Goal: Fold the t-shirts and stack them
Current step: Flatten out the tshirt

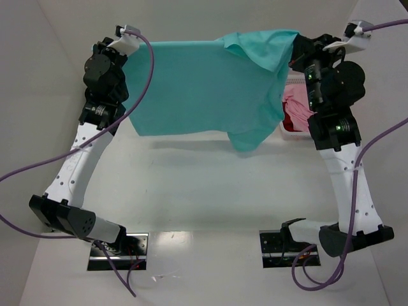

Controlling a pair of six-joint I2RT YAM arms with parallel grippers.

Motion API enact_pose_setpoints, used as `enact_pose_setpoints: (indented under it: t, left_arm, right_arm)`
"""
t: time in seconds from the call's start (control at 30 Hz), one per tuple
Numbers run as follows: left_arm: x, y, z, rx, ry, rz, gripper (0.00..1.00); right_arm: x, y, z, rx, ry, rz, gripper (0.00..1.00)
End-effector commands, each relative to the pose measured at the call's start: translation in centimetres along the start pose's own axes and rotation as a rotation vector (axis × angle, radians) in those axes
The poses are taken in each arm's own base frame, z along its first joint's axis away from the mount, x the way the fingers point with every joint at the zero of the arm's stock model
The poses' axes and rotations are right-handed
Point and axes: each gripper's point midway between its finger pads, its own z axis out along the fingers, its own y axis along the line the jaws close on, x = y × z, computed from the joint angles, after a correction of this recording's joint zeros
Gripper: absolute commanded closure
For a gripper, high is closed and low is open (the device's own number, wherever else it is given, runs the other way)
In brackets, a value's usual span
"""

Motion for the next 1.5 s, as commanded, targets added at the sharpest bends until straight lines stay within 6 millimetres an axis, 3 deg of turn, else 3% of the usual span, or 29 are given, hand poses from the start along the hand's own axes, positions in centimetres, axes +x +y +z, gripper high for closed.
enact_pose_setpoints:
  t: [0.0, 0.17, 0.27, 0.3, 0.37, 0.4, 0.5, 0.6, 0.73, 0.87, 0.9, 0.97, 1.0, 1.07, 1.1, 1.17, 1.2, 1.27, 1.3, 1.4, 1.47]
  left_arm:
    - [-2.1, 6.6, -2.3, -0.138, -0.049, -0.127, 1.0]
    - [-1.1, 9.4, -5.7, -0.161, -0.047, -0.199, 1.0]
    - [-0.4, 11.4, -8.6, -0.169, -0.06, -0.263, 1.0]
    - [-0.4, 13.3, -10.4, -0.189, -0.083, -0.299, 1.0]
    - [-0.1, 13.6, -11.8, -0.155, -0.106, -0.316, 1.0]
    - [-0.4, 15.3, -13.5, -0.173, -0.143, -0.354, 1.0]
    - [-0.5, 16.1, -15.1, -0.142, -0.175, -0.379, 1.0]
    - [-0.4, 15.3, -14.9, -0.103, -0.154, -0.377, 1.0]
    - [0.8, 11.4, -12.1, -0.071, -0.082, -0.342, 1.0]
    - [2.6, 5.7, -8.2, -0.033, 0.003, -0.289, 1.0]
    - [4.0, 3.0, -6.9, -0.003, 0.054, -0.257, 1.0]
    - [5.1, 0.6, -5.7, 0.012, 0.087, -0.251, 1.0]
    - [6.3, -1.5, -4.8, 0.03, 0.124, -0.229, 1.0]
    - [8.1, -4.3, -4.3, 0.054, 0.157, -0.226, 1.0]
    - [9.3, -6.1, -3.9, 0.074, 0.183, -0.211, 1.0]
    - [11.4, -8.7, -3.8, 0.1, 0.222, -0.2, 1.0]
    - [12.6, -10.3, -3.5, 0.119, 0.248, -0.185, 1.0]
    - [14.2, -12.3, -3.4, 0.139, 0.275, -0.158, 1.0]
    - [15.5, -14.0, -3.0, 0.156, 0.311, -0.125, 1.0]
    - [18.7, -17.3, -2.5, 0.179, 0.387, -0.042, 1.0]
    - [19.4, -17.8, -1.6, 0.162, 0.408, -0.018, 1.0]
  right_arm:
    - [-3.7, -0.4, -1.7, 0.022, -0.078, 0.0, 1.0]
    - [-6.0, 0.1, -5.2, -0.012, -0.101, 0.027, 1.0]
    - [-6.3, 0.6, -7.0, -0.043, -0.08, 0.047, 1.0]
    - [-6.9, 0.9, -8.2, -0.06, -0.08, 0.061, 1.0]
    - [-7.2, 1.5, -9.5, -0.102, -0.073, 0.071, 1.0]
    - [-7.7, 1.5, -10.6, -0.106, -0.082, 0.086, 1.0]
    - [-8.4, 1.1, -11.7, -0.091, -0.097, 0.089, 1.0]
    - [-8.9, 0.7, -11.6, -0.061, -0.111, 0.081, 1.0]
    - [-5.8, -1.0, -8.2, 0.033, -0.053, 0.055, 1.0]
    - [0.6, -2.9, -3.4, 0.114, 0.045, 0.024, 1.0]
    - [2.7, -3.9, -2.7, 0.151, 0.075, 0.012, 1.0]
    - [5.4, -5.1, -1.7, 0.193, 0.119, -0.005, 1.0]
    - [7.9, -6.0, -0.8, 0.217, 0.153, -0.018, 1.0]
    - [10.2, -7.1, -0.5, 0.256, 0.181, -0.024, 1.0]
    - [12.4, -7.9, -0.4, 0.267, 0.212, -0.034, 1.0]
    - [14.1, -9.0, -0.8, 0.301, 0.23, -0.039, 1.0]
    - [16.3, -9.8, -1.3, 0.316, 0.27, -0.052, 1.0]
    - [18.3, -11.2, -1.6, 0.349, 0.287, -0.053, 1.0]
    - [20.3, -12.0, -2.3, 0.365, 0.32, -0.052, 1.0]
    - [24.2, -13.4, -2.9, 0.39, 0.368, -0.042, 1.0]
    - [26.2, -14.2, -2.7, 0.397, 0.39, -0.038, 1.0]
